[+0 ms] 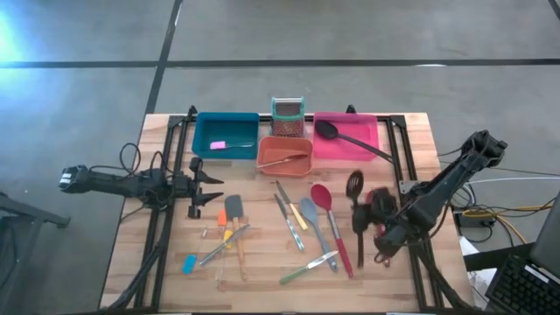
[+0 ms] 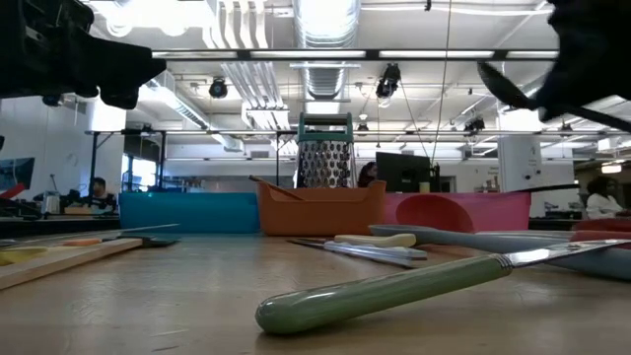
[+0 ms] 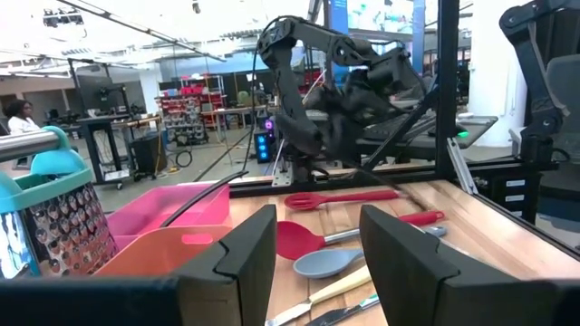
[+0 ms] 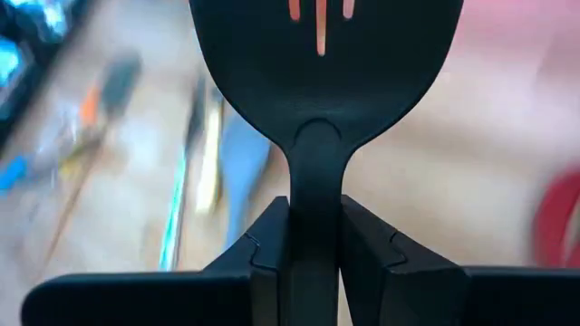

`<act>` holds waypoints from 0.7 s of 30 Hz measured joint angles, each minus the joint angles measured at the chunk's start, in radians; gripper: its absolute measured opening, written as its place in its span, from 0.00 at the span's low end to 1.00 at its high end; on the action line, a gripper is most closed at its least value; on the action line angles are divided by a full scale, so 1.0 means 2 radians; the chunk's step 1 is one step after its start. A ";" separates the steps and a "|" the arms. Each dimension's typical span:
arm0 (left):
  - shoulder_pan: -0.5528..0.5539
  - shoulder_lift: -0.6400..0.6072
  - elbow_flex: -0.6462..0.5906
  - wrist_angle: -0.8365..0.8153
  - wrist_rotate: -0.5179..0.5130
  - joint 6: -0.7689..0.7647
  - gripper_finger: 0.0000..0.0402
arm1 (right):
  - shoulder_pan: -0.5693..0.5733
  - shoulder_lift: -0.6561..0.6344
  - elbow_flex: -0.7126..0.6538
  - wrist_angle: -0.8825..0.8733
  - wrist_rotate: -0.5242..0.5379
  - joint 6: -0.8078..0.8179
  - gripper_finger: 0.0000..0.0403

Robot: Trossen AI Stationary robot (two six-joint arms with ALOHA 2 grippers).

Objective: Pick & Place Kitchen Items
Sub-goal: Put the black slotted ladle scoop into the pink bin

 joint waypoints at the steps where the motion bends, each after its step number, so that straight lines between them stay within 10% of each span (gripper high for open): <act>1: 0.000 0.000 0.000 0.000 0.000 0.000 0.41 | -0.008 -0.005 0.006 -0.022 0.022 -0.011 0.13; 21: 0.000 0.000 0.000 0.000 0.000 0.000 0.41 | -0.285 -0.182 0.210 -0.179 0.085 -0.529 0.13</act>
